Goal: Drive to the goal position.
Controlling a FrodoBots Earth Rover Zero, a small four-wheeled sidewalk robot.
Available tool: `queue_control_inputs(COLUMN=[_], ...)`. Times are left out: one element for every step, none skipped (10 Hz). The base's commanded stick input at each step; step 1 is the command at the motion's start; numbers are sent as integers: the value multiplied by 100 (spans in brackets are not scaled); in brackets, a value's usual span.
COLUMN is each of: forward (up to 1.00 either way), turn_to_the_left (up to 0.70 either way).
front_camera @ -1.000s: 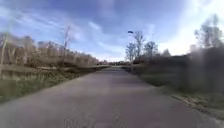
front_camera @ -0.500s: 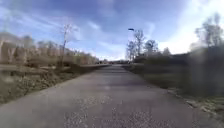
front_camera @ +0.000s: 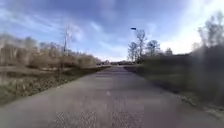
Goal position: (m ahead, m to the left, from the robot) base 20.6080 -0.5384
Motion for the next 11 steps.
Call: queue_control_inputs(forward=[100,100,100,100,100,100,100,100,100,100,100], turn_to_the_left=[0,0,0,0,0,0,0,0,0,0,0])
